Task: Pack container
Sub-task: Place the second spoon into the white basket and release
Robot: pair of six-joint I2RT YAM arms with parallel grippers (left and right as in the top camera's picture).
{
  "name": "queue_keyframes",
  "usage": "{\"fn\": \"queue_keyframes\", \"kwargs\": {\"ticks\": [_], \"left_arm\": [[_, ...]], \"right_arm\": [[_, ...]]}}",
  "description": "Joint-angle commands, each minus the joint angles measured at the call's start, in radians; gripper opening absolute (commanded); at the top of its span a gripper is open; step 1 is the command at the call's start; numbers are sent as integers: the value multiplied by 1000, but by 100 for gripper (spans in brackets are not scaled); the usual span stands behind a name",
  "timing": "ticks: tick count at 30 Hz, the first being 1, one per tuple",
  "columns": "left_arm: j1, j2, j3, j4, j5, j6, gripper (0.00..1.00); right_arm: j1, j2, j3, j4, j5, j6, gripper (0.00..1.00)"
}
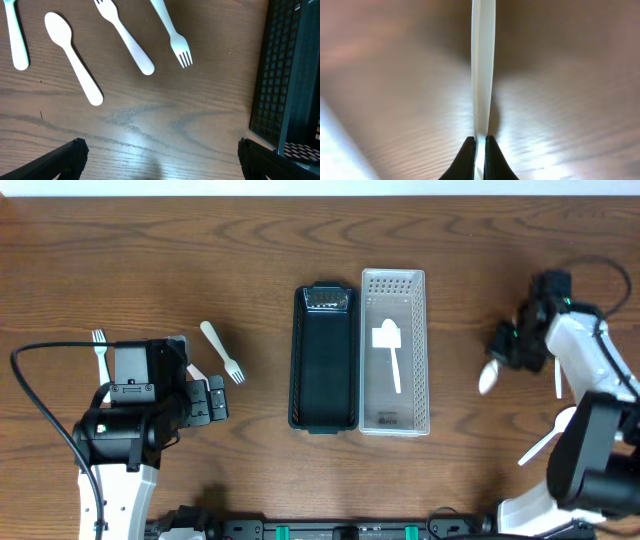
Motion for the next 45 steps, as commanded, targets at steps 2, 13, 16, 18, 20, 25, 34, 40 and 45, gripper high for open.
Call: {"fn": "queue_keyframes", "kwargs": {"ticks": [2,13,16,18,20,25,34,40,45], "left_arm": [[6,4,22,-3,6,-6,98],[6,4,22,-3,6,-6,98],[6,4,22,-3,6,-6,98],[6,4,22,-3,6,-6,98],[6,4,22,-3,6,-6,98],[6,4,22,-3,6,-5,98],[6,4,22,-3,6,-5,98],[6,4,22,-3,6,-5,98],[6,4,22,-3,6,-5,98]], "right_arm": [[177,-141,167,-35,-23,-92,1],[463,-43,208,1,-22,-5,1],[475,53,203,-1,-23,11,2],[478,104,203,-3,-24,-2,5],[478,149,203,-6,-24,-11,9],[478,174,203,-6,-31,-44,28],[435,27,324,-76,41,-87,45],[250,-129,370,-111,154,-107,61],[27,-127,353,-138,152,-225,91]]}}
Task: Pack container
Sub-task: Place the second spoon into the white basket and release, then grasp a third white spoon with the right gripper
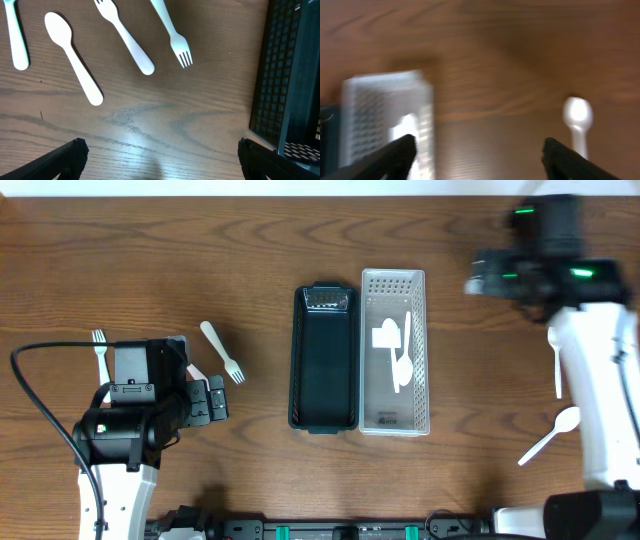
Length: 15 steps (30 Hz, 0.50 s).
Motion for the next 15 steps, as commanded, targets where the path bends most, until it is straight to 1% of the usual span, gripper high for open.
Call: {"fn": "queue_keyframes", "kwargs": {"ticks": [1,3,4,9,15], "left_arm": [[6,4,22,-3,6,-5,98],[6,4,22,-3,6,-5,98],[6,4,22,-3,6,-5,98],[6,4,22,-6,6,-5,98],[6,4,22,-14,6,-5,98]], "right_arm": [[-122,48,-42,-6,32,-116,94],[-185,72,-74,15,33,-165,99],[-222,97,-97,39,32,-195,99],[-307,209,-164,98,26,-261,99],[-356,345,-174,132,25,-264,99]]}}
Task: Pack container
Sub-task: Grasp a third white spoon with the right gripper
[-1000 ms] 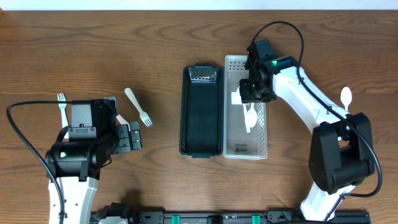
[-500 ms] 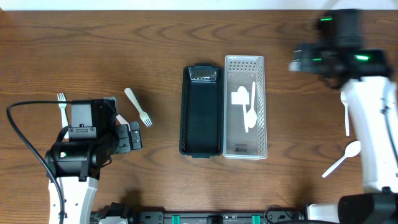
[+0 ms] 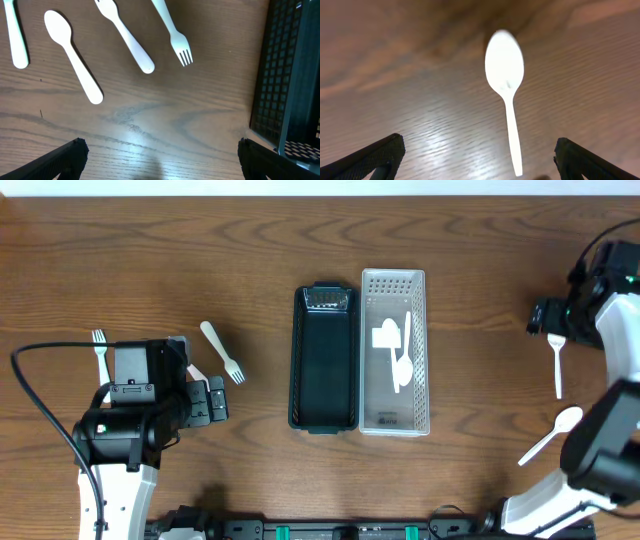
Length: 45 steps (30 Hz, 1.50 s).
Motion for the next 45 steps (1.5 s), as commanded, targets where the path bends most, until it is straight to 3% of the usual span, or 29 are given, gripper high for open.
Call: {"fn": "queue_keyframes", "kwargs": {"ticks": [1,11,30,34,38,40,45], "left_arm": [[6,4,22,-8,6,-5,98],[6,4,22,-10,6,-5,98],[6,4,22,-10,6,-5,98],[6,4,22,-10,6,-5,98],[6,4,22,-10,6,-5,98],[6,4,22,-10,6,-5,98],[6,4,22,-10,6,-5,98]], "right_arm": [[-25,50,3,19,-1,-34,99],[-76,174,3,44,-64,-34,99],[-84,212,-27,66,-114,-29,96],[-84,212,-27,56,-115,-28,76],[-84,212,-27,55,-115,6,43],[-84,212,-27,55,-119,8,42],[-84,212,-27,56,-133,9,22]]}}
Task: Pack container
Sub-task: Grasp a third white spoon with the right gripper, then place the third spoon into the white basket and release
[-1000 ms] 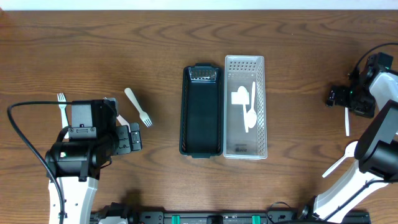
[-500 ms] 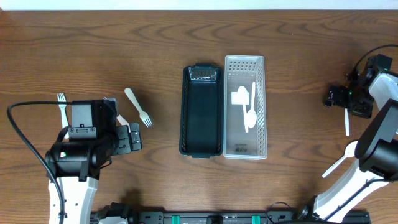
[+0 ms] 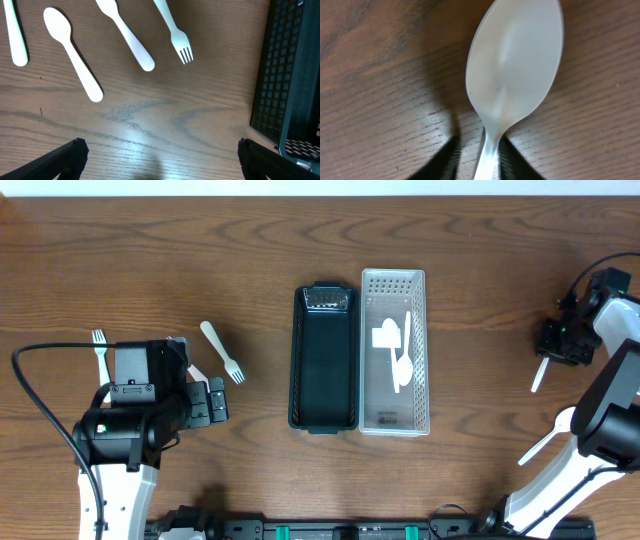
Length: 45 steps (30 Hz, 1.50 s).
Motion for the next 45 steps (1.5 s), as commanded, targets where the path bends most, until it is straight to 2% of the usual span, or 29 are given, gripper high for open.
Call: {"fn": "queue_keyframes", "kwargs": {"ticks": [1,7,16,23,29,36,45], "left_arm": [[6,4,22,-3,6,-5,98],[6,4,22,-3,6,-5,98],[6,4,22,-3,6,-5,98],[6,4,22,-3,6,-5,98],[6,4,22,-3,6,-5,98],[6,4,22,-3,6,-5,98],[6,4,22,-3,6,-5,98]], "right_arm": [[-7,26,-14,-4,-28,13,16],[-4,25,-14,-1,-29,45,1],[47,-80,14,-21,-120,60,1],[245,-326,69,-54,-159,65,1],[495,-454,69,-26,-158,182,1],[713,-368,69,0,-66,354,2],[809,-126,69,-35,-60,359,1]]}}
